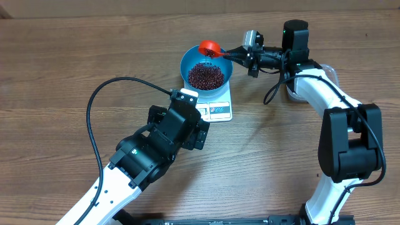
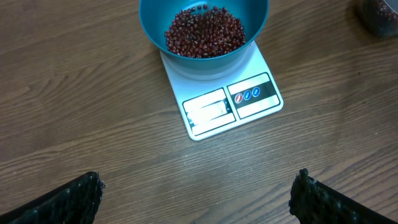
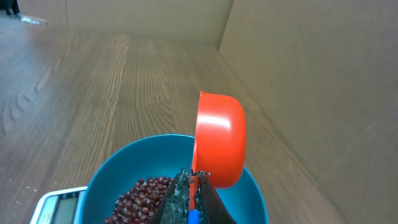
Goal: Scoop item into bowl and weigh 150g on scale
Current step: 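Tilt the red cup to pour beans into the teal bowl, then move the empty red cup back over the bean tub with right gripper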
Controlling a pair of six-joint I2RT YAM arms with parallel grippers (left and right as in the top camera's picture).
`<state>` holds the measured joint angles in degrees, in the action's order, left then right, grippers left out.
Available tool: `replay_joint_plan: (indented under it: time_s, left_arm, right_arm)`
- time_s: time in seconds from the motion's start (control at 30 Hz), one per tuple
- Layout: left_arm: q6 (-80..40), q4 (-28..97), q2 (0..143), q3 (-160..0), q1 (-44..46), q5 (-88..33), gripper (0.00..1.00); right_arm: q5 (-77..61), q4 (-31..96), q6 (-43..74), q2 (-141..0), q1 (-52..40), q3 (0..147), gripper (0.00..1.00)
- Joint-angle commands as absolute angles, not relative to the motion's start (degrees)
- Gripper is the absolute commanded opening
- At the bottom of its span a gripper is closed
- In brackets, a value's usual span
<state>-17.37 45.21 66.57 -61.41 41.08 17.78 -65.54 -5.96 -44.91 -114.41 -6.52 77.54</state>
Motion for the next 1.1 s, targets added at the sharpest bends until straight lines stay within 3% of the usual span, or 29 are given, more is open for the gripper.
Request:
replay_joint_plan:
  time_s: [0.0, 0.8, 1.07]
  left_arm:
    - [-16.9, 45.2, 66.8, -61.2, 40.5, 18.0, 0.99]
    - [-16.9, 45.2, 66.8, -61.2, 40.5, 18.0, 0.99]
    - [-16.9, 45.2, 66.8, -61.2, 40.5, 18.0, 0.99]
  right_arm:
    - [-65.3, -6.2, -48.6, -115.0, -6.7, 77.3, 0.04]
    - [-67.4, -4.7, -52.1, -115.0, -6.7, 77.3, 0.04]
    - [-69.3, -7.4, -41.8, -115.0, -6.7, 77.3, 0.04]
